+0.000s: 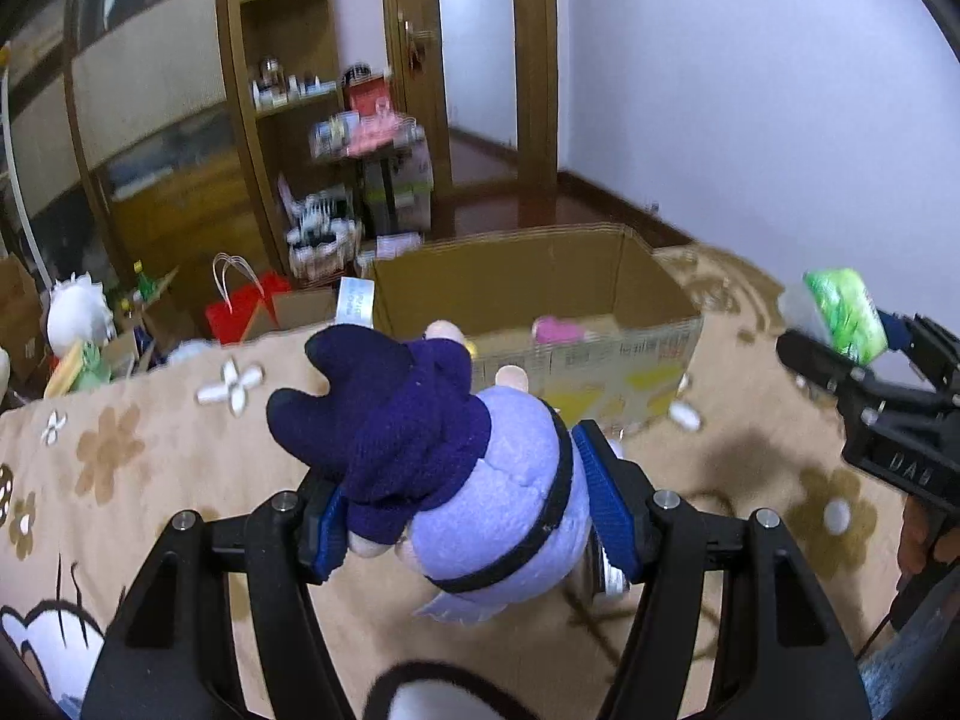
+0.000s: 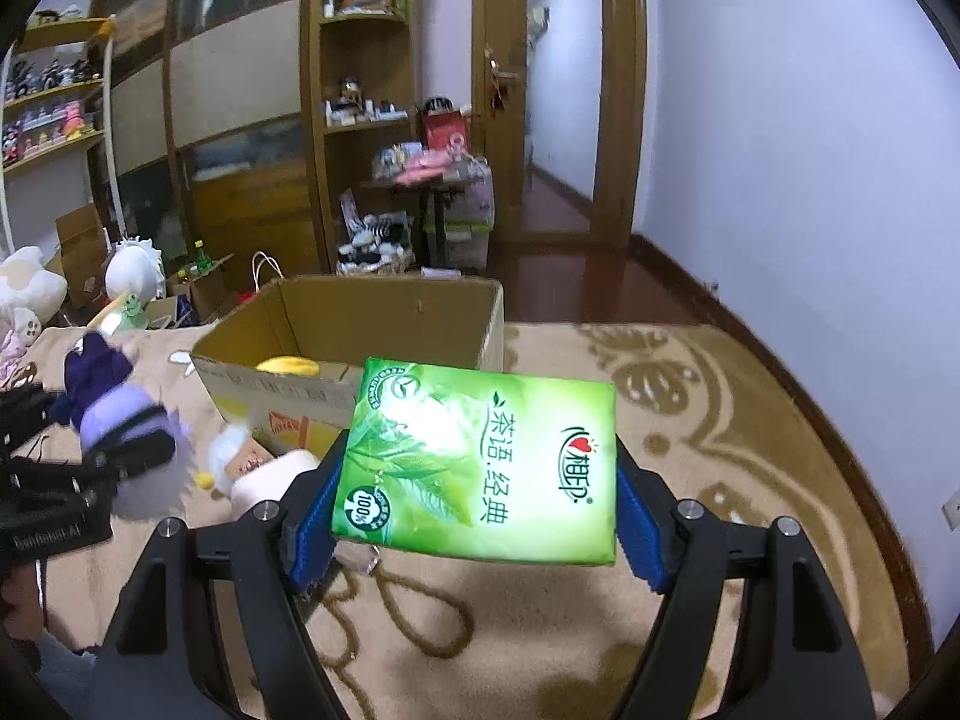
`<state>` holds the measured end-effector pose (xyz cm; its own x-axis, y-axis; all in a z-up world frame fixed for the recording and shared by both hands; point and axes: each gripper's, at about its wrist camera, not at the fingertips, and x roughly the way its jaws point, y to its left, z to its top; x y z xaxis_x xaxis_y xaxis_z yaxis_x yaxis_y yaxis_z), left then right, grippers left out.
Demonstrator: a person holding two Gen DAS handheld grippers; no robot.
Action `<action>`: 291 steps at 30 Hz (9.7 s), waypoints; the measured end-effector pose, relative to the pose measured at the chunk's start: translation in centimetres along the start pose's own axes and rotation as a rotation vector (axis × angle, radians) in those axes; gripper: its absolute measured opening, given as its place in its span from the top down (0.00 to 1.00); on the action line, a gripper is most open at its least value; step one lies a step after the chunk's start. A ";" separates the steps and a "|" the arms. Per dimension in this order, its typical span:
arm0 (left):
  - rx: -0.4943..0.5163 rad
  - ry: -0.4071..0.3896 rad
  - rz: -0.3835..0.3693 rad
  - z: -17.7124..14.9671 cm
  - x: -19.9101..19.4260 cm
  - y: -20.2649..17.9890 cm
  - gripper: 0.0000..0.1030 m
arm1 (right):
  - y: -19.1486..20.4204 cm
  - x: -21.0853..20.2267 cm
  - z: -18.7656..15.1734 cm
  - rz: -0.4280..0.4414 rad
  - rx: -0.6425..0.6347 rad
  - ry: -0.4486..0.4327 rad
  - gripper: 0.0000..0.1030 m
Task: Organize soft objects
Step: 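Lift the purple doll and green tissue pack and carry both over the box, then open both tools to drop the doll and tissue pack into the box, then withdraw both open tools back from the box toward the remaining toys, then grasp the white pompom with the left tool while the right tool grasps the black card, then lift the pompom and black card and carry both over the box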
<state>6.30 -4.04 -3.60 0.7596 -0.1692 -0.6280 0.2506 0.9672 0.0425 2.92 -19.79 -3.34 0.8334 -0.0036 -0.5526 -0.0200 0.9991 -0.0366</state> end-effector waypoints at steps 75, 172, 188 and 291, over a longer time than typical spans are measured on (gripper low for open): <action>-0.086 0.041 -0.079 5.9 11.0 5.1 0.22 | 4.2 10.5 4.6 0.139 -0.106 -0.008 0.16; -0.135 0.455 -0.048 -1.9 16.7 6.7 0.05 | 7.9 10.7 -6.0 0.310 0.014 0.439 0.47; -0.156 0.508 -0.034 -3.2 19.0 6.0 0.06 | 7.9 11.3 -5.7 0.305 0.004 0.476 0.66; 0.056 -0.173 -0.071 7.5 2.6 3.4 0.90 | 2.7 2.8 5.7 0.179 0.024 -0.186 0.76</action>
<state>13.66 -2.65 0.71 0.8294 -0.2716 -0.4882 0.3367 0.9403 0.0489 8.40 -16.91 -0.22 0.9052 0.1786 -0.3856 -0.1646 0.9839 0.0692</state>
